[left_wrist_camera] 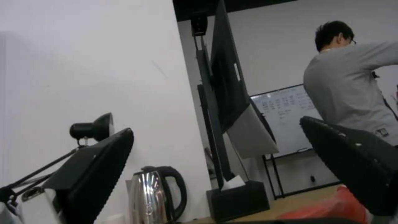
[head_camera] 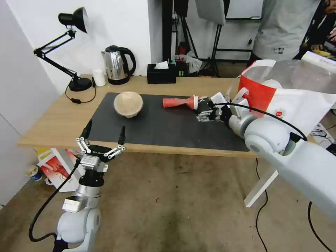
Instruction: Pick up the trash from the table and place it into the takeout bag.
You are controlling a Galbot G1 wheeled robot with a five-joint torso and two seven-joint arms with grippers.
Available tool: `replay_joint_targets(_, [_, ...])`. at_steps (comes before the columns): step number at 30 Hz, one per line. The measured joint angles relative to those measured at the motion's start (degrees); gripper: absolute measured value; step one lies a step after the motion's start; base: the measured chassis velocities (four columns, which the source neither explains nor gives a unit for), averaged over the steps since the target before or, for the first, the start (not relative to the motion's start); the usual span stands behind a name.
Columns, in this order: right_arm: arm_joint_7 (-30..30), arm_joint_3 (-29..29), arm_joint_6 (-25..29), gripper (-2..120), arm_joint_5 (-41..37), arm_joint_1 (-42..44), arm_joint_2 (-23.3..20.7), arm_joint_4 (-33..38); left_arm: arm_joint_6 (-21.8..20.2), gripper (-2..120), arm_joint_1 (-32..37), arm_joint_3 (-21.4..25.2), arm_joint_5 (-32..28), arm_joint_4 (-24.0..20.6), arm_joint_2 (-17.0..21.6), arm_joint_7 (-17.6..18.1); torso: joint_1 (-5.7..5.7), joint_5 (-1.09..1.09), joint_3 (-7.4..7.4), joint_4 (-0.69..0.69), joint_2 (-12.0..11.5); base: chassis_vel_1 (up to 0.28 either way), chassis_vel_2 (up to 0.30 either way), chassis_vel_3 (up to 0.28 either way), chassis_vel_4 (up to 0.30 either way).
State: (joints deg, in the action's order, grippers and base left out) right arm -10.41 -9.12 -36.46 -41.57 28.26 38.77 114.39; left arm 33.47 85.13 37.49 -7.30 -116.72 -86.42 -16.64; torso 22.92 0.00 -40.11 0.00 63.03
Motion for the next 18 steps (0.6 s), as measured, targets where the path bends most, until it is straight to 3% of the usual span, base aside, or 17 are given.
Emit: replay_joint_targets(18, [1.50,-7.94,-0.06,100,0.37,-8.93,3.58,-5.32,-0.07,100,0.32,-0.86,0.76,-1.01,-0.56,0.09,0.00,0.00,0.00,0.00,0.00,0.000,0.000,0.000,0.000])
